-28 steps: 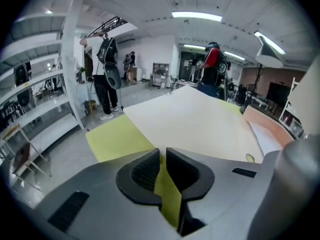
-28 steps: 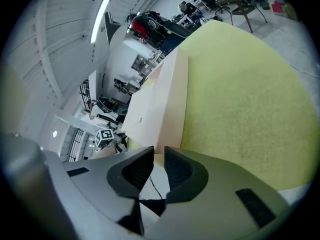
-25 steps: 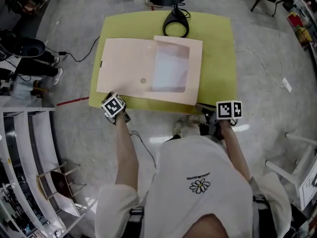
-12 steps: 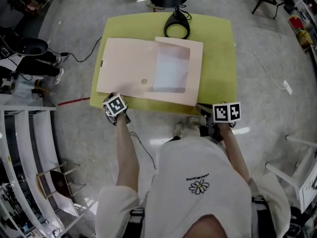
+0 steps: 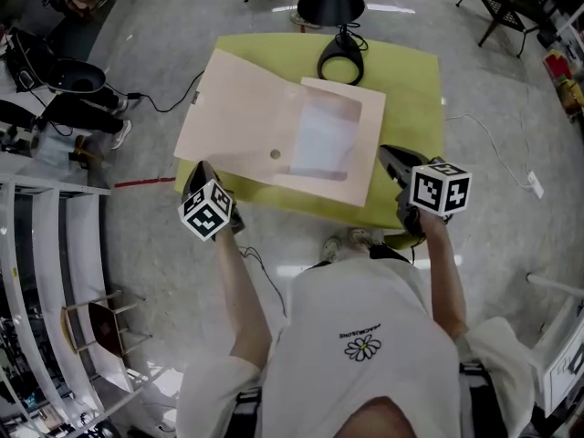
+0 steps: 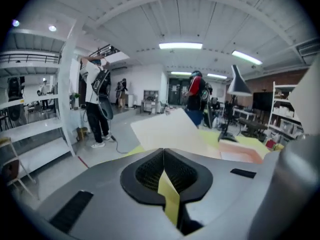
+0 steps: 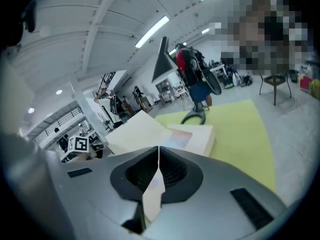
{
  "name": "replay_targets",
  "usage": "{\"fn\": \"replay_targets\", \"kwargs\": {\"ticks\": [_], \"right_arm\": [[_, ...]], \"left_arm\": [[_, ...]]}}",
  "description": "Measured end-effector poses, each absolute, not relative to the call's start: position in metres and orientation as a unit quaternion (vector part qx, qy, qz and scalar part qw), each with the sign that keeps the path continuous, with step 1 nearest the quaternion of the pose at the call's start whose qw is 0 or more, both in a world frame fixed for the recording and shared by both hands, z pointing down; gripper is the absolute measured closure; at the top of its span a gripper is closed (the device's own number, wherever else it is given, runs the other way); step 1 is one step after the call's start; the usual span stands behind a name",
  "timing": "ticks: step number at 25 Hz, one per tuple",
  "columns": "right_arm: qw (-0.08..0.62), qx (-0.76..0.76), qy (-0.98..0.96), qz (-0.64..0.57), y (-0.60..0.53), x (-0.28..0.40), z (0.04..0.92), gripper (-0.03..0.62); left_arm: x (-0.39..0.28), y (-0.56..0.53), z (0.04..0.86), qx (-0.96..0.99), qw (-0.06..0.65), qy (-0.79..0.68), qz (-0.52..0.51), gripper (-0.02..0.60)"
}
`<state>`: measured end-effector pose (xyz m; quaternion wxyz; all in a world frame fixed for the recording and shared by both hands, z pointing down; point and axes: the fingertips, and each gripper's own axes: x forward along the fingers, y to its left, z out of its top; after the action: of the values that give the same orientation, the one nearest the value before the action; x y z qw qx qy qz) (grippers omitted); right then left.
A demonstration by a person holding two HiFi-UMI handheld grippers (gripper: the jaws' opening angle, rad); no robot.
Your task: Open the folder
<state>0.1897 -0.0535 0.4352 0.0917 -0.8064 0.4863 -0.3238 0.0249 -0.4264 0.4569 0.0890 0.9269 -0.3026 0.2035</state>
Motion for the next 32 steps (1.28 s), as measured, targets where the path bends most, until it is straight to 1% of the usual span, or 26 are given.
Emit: {"fn": "replay_targets", "kwargs": {"ticks": [6, 9, 12, 15, 17, 20, 23, 32], "right_arm": [[0.035, -0.870, 0.472, -0.139, -0.065, 0.215, 0.331, 0.577], [0.019, -0.877, 0.478, -0.054, -0.078, 0.209, 0.282, 0.579], [0.020, -0.880, 0.475, 0.020, -0.084, 0.193, 0.242, 0.579], [0.022, -0.877, 0.475, 0.069, -0.089, 0.173, 0.222, 0.579], [0.017, -0.872, 0.484, 0.079, -0.094, 0.159, 0.222, 0.580], [0.003, -0.868, 0.491, 0.080, -0.096, 0.145, 0.229, 0.580], [-0.005, -0.868, 0.491, 0.076, -0.097, 0.140, 0.239, 0.580], [-0.015, -0.871, 0.486, 0.066, -0.095, 0.139, 0.249, 0.580]], "left_arm": [[0.040, -0.392, 0.316, 0.959, 0.030, -0.276, 0.046, 0.568], [0.052, -0.355, 0.252, 0.967, -0.007, -0.253, -0.032, 0.568], [0.059, -0.304, 0.213, 0.969, -0.038, -0.230, -0.082, 0.568], [0.060, -0.250, 0.201, 0.974, -0.039, -0.195, -0.110, 0.568], [0.062, -0.225, 0.199, 0.978, -0.041, -0.168, -0.120, 0.568], [0.064, -0.204, 0.197, 0.979, -0.061, -0.151, -0.121, 0.568], [0.065, -0.198, 0.203, 0.978, -0.073, -0.155, -0.115, 0.568], [0.062, -0.202, 0.214, 0.978, -0.069, -0.171, -0.097, 0.568]]}}
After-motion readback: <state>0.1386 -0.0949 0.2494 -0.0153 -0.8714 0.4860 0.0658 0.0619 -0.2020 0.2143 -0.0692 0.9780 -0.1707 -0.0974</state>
